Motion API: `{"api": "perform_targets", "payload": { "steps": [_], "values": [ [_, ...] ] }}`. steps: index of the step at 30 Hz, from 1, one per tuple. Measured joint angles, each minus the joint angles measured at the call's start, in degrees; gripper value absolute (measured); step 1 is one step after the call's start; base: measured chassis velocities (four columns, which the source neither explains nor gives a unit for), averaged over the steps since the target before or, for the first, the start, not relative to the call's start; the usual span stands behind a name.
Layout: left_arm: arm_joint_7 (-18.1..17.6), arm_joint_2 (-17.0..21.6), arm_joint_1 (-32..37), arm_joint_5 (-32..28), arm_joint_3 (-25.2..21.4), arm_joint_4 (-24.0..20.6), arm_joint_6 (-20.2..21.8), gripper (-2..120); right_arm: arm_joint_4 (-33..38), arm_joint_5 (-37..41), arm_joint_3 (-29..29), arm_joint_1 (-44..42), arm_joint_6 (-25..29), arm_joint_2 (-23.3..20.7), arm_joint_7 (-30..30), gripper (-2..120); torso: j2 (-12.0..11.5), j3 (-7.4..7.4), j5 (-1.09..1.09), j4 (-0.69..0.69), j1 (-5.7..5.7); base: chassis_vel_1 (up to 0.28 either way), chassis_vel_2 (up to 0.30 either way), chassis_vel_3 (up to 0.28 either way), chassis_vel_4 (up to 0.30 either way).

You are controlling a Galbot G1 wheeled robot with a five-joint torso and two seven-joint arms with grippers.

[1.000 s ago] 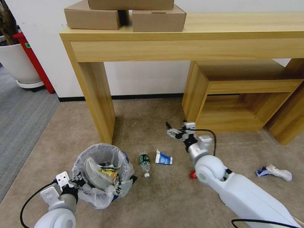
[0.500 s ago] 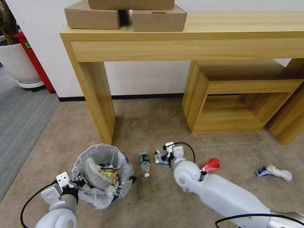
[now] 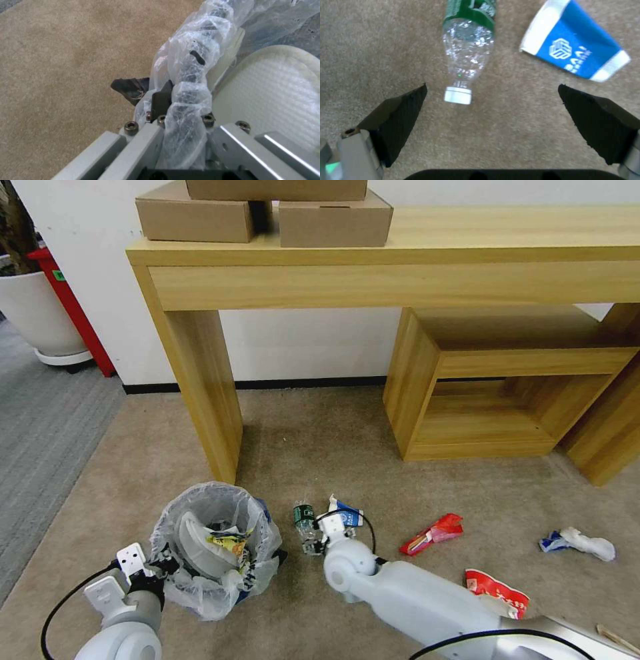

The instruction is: Pick up the trash bin and place the garbage on the floor into it.

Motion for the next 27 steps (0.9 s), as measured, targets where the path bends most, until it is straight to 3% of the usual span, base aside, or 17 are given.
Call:
{"api": "perform_targets", "payload": {
  "steps": [11, 18, 27],
  "values": [
    [0.11, 0.33, 0.0, -0.27, 0.3, 0.17, -0.23, 0, -8.84, -3.6, -0.25, 0.85, 1.05, 3.71, -2.73, 98, 0.0, 0.0, 0.0, -0.01, 0.0, 0.0, 0.0, 0.0, 0.0],
    [0.15, 0.28, 0.01, -0.3, 0.54, 0.0, -0.26, 0, -15.89, -5.33, -1.39, 1.94, 3.25, 6.18, -5.73, 88, 0.0, 0.0, 0.0, -0.01, 0.0, 0.0, 0.0, 0.0, 0.0],
    [0.18, 0.11, 0.18, -0.22, 0.48, -0.14, -0.32, 0, -16.25, -5.82, -2.3, 2.33, 4.65, 7.17, -7.01, 86, 0.0, 0.0, 0.0, -0.01, 0.0, 0.0, 0.0, 0.0, 0.0]
  ]
}}
